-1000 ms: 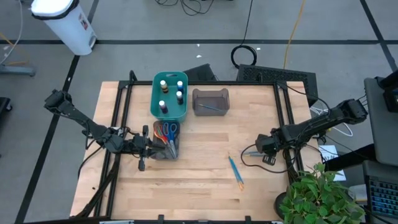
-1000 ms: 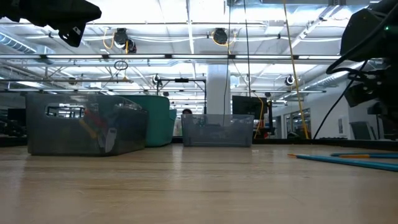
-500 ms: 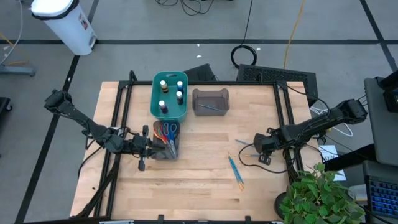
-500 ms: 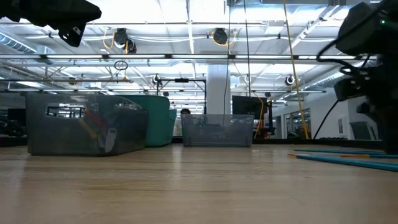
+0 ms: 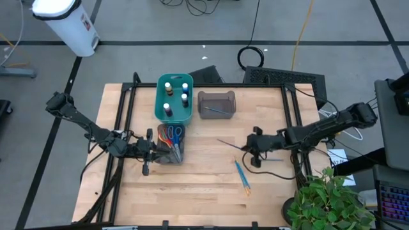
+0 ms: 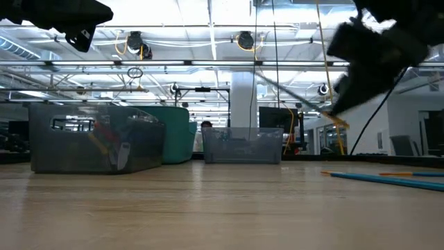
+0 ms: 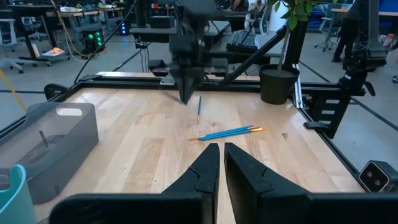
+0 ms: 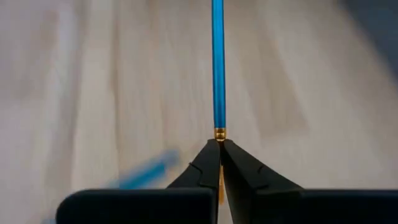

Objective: Pick & Place Paint Supplies
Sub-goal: Put the blue paintbrush into the top black bin

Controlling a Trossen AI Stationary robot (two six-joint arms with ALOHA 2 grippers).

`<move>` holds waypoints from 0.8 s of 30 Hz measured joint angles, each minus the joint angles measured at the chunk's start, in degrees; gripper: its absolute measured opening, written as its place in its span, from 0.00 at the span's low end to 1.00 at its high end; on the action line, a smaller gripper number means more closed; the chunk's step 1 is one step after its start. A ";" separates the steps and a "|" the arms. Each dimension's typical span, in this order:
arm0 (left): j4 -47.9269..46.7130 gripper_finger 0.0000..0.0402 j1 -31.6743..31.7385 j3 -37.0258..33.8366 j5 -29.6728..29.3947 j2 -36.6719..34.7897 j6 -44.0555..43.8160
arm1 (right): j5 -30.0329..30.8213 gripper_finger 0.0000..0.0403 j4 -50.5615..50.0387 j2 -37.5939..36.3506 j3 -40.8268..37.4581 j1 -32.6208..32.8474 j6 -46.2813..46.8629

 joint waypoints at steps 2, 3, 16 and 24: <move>0.00 0.08 0.02 0.00 -0.01 0.00 0.00 | -0.03 0.00 6.96 0.04 0.00 -1.83 -2.86; 0.00 0.08 0.02 0.00 0.00 0.00 0.00 | -0.02 0.00 10.43 0.04 0.00 -2.85 -4.16; 0.00 0.08 0.01 0.00 -0.01 -0.01 0.00 | -6.88 0.00 37.87 5.82 0.09 -18.88 -13.23; 0.00 0.08 0.01 0.00 0.00 -0.02 -0.01 | -11.46 0.00 38.26 14.49 7.06 -29.36 -15.69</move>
